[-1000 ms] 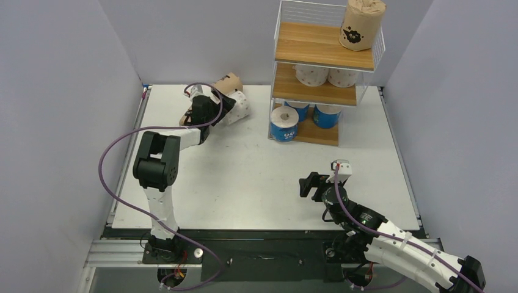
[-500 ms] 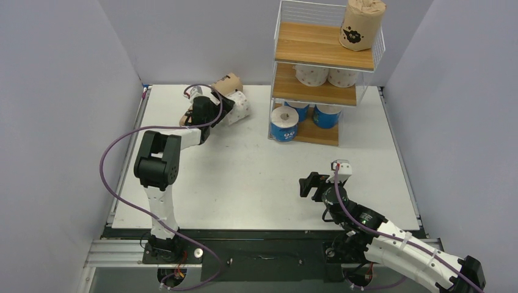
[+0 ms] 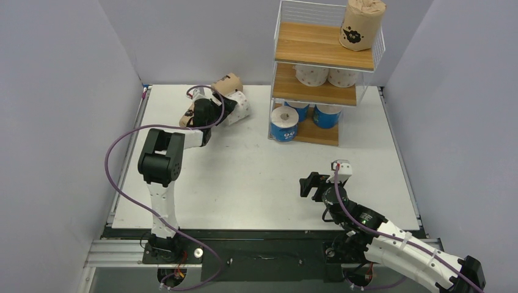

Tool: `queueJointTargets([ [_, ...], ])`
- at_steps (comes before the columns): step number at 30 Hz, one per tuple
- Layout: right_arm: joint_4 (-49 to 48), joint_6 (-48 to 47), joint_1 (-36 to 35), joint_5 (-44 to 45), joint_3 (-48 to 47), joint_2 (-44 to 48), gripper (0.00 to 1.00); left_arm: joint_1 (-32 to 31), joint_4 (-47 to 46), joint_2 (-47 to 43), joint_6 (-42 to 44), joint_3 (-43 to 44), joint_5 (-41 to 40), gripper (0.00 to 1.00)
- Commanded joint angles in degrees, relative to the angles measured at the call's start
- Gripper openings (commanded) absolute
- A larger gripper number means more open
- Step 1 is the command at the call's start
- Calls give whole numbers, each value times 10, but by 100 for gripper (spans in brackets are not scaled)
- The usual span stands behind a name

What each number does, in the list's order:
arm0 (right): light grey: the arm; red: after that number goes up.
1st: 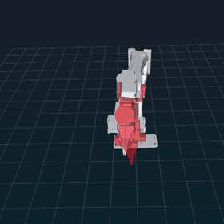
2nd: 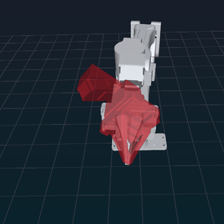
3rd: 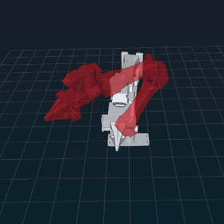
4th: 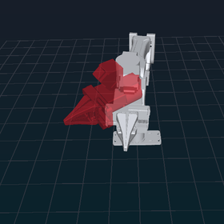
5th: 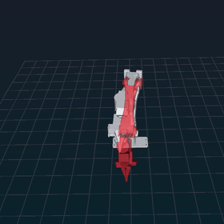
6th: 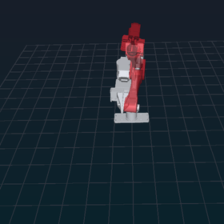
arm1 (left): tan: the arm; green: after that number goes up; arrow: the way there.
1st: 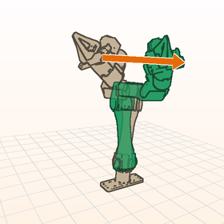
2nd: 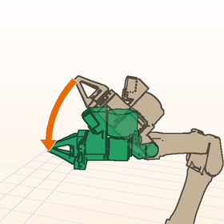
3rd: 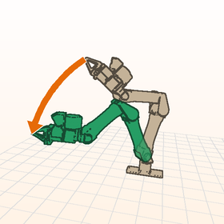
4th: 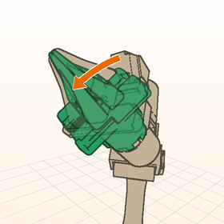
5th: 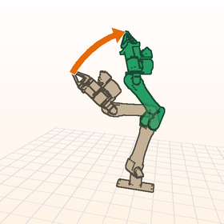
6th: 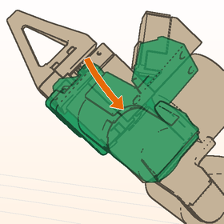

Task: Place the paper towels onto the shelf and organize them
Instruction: Pick up the paper towel from the center of the board.

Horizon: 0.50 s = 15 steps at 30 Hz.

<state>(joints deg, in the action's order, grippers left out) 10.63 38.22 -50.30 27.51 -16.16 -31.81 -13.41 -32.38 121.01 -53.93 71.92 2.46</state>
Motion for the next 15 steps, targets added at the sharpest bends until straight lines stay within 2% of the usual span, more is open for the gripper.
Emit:
queueJointTargets([
  [1, -9, 2, -2, 17, -1, -4, 82, 3, -83, 10, -9, 0, 24, 77],
  [15, -11, 1, -2, 22, -3, -13, 82, 7, -110, 16, -21, -14, 30, 39],
])
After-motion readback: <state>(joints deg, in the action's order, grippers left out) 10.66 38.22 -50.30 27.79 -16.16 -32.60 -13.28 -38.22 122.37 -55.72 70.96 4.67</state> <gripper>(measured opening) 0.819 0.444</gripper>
